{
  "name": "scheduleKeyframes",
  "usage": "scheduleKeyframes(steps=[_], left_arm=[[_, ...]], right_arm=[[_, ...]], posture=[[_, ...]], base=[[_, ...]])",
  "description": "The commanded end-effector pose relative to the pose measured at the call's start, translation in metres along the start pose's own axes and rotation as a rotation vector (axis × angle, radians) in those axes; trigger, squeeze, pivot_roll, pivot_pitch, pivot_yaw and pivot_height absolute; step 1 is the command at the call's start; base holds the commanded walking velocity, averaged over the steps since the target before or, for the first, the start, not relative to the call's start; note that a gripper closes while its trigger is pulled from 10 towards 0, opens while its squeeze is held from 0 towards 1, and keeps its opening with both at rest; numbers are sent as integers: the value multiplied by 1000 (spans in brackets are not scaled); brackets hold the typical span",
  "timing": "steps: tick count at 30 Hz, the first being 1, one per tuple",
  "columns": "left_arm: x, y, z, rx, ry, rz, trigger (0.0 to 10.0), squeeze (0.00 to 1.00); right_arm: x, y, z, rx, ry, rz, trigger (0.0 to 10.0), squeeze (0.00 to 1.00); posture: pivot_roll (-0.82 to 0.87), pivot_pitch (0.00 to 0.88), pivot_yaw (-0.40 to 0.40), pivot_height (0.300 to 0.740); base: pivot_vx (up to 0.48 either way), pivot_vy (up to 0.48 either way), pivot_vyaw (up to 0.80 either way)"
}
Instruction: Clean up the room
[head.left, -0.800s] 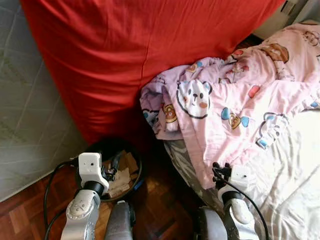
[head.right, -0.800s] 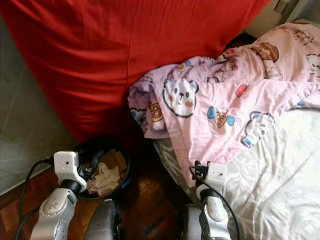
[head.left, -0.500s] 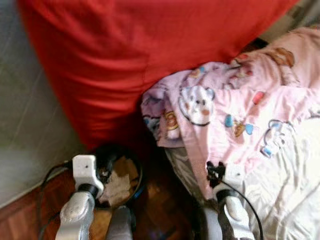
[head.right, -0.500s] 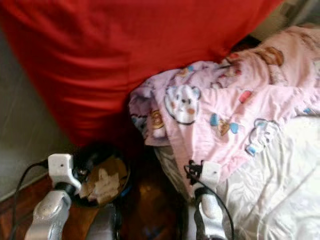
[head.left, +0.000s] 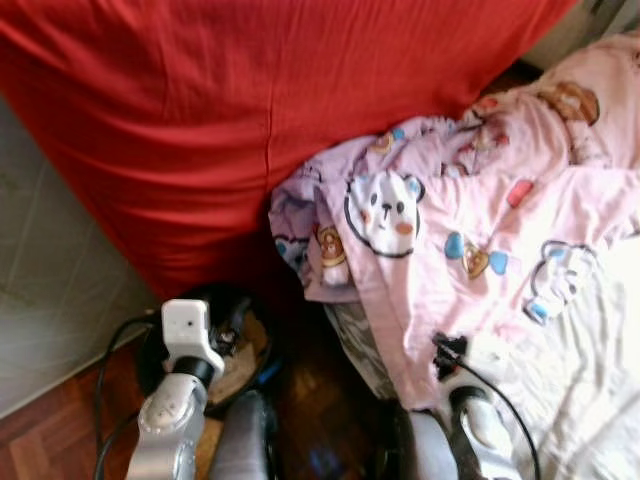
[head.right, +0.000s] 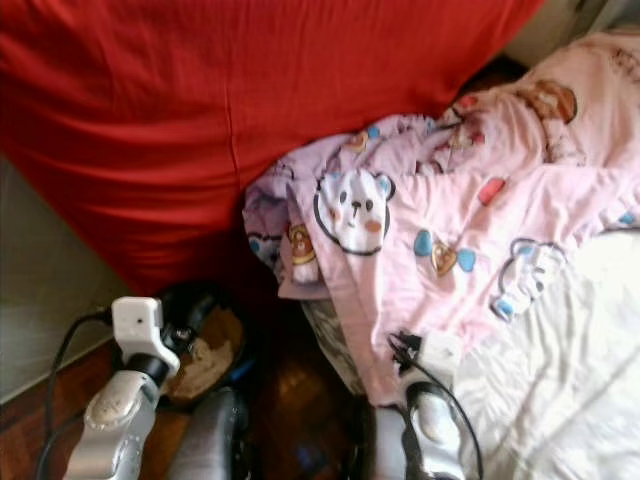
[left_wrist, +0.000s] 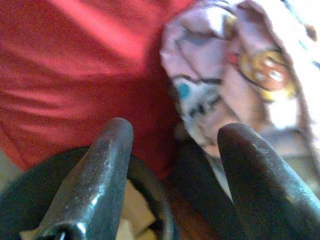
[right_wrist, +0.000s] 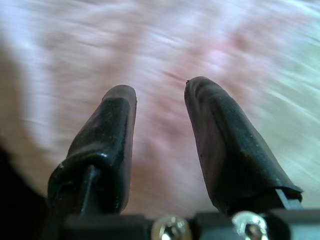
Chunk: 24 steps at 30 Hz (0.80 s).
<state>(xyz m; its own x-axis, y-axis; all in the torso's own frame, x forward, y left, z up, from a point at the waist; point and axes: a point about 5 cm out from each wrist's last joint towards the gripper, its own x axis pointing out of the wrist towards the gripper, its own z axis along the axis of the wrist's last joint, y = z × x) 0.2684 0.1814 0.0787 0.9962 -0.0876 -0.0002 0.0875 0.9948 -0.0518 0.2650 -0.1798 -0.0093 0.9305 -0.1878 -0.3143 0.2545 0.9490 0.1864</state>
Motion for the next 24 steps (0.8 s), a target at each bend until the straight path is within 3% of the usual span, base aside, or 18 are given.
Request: scheduleKeyframes(steps=[1,2,3,12,17,18,19,20,21,24], left_arm=[[-5,6,-5,13,25,16,10000,0],[-6,6,-5,13,26,15,10000,0],[-6,6,-5,14,26,15,10000,0],[-8,6,-4,19,31,10,10000,0],[-10,7,-2,25,29,7,10000,0],[-10,8,-1,27,29,6,10000,0],[-12,8,-1,31,32,3,10000,0],[-12,8,-1,32,33,3,10000,0],[-12,9,-1,33,34,3,10000,0],[-16,9,-1,36,40,3,10000,0]], right_arm=[[-6,-4,-14,41,66,-33,10000,596],[-7,-5,-16,60,79,-43,10000,957],[-7,-7,-18,70,93,-58,10000,1000],[-2,-5,-20,200,151,-57,10000,1000],[3,4,-15,211,159,-28,10000,1000],[4,7,-14,218,164,-18,10000,898],[6,13,-14,220,181,13,10000,271],[6,14,-14,220,185,21,10000,271],[7,16,-14,218,191,29,10000,0],[6,22,-17,200,221,49,10000,0]], posture=[[67,249,-14,604],[68,251,-12,604],[68,252,-11,604],[85,265,1,604],[99,282,12,604],[103,288,16,604],[108,293,19,604],[108,293,19,604],[110,297,20,604],[123,313,24,604]], base=[[0,0,0],[0,0,0],[0,0,0],[0,0,0],[0,0,0],[0,0,0],[0,0,0],[0,0,0],[0,0,0],[0,0,0]])
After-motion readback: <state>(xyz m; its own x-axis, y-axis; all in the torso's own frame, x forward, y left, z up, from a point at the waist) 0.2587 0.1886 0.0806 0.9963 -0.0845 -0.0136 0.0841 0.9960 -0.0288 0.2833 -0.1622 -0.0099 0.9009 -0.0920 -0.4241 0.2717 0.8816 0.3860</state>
